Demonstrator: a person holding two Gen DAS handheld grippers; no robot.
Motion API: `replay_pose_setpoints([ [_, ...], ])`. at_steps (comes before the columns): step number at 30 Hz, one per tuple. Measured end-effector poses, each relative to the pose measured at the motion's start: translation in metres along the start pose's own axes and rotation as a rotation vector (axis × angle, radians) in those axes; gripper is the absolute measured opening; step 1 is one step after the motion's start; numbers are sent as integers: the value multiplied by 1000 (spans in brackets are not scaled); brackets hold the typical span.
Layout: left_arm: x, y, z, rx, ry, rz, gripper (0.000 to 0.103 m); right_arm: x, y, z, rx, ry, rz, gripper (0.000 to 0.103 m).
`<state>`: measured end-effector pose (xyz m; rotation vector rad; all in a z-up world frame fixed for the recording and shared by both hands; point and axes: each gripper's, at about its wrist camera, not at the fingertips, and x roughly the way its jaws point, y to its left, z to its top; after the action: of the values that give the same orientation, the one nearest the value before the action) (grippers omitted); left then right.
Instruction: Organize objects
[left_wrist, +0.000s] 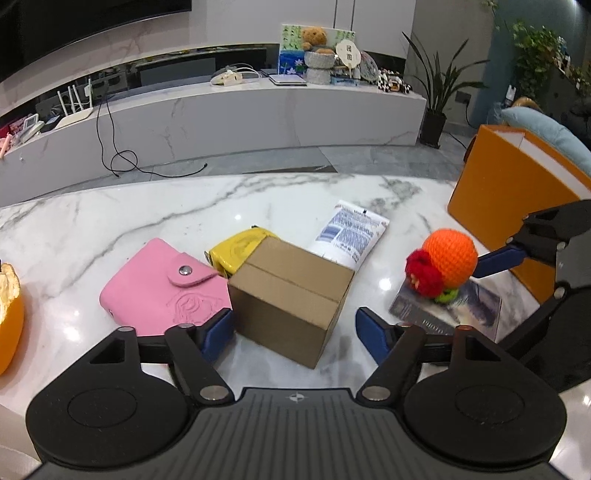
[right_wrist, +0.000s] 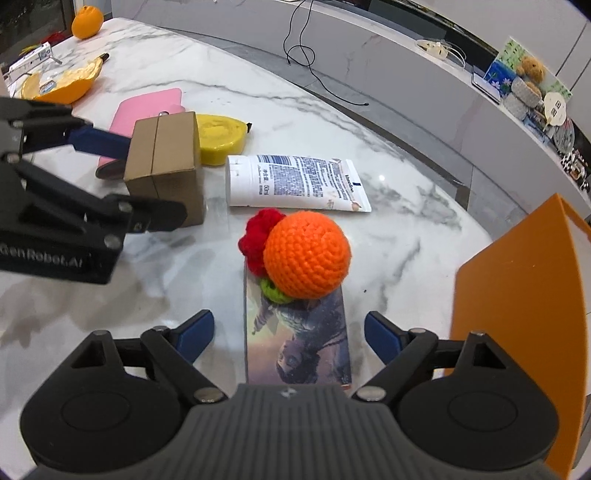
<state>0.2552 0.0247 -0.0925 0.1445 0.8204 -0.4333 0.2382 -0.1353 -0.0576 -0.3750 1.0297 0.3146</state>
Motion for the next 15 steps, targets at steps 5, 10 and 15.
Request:
replay_pose_setpoints([
  [5, 1, 2, 0, -10, 21, -9, 56, 2, -3, -1, 31, 6, 27, 73],
  [10, -4, -1, -3, 9, 24, -15, 40, -2, -5, -4, 28, 16, 23, 61],
  [15, -8, 1, -10, 6, 48, -33, 15, -8, -2, -14, 10, 19, 27, 61],
])
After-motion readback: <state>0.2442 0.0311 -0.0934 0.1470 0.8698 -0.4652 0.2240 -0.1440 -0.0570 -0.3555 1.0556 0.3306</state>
